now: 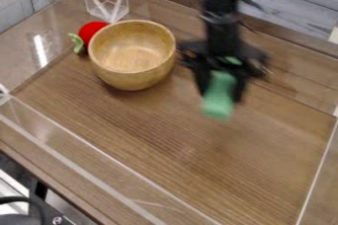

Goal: Remove the green block from the brown bowl and put it on the table

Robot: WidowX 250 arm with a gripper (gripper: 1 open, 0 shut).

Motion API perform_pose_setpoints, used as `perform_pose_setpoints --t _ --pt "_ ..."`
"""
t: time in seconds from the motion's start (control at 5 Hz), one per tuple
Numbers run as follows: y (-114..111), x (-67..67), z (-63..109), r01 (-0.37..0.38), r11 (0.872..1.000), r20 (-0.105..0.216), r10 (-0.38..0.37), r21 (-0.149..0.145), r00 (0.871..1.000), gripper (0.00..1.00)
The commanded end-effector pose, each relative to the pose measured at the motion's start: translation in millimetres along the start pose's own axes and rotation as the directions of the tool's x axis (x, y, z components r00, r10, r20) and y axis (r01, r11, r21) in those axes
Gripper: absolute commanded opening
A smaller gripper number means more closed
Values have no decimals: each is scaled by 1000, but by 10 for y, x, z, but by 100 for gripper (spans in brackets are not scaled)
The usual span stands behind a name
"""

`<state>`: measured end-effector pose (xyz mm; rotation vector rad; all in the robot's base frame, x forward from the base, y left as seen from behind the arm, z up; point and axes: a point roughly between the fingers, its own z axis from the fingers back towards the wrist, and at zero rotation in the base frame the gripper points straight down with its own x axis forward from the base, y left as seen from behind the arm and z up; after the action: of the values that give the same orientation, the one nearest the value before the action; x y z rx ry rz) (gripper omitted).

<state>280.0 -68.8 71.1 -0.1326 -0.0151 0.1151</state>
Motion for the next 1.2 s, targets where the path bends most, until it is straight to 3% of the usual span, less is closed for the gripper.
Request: perform_pose_setpoints --t 0.0,0.2,1.0 --pt "-74 -43 -127 45 999 21 -45 17 999 0" --pt "-30 -14 -276 145 989 -10 -145 34 989 0" --pt "251 123 -294 152 987 -4 -152 46 988 0"
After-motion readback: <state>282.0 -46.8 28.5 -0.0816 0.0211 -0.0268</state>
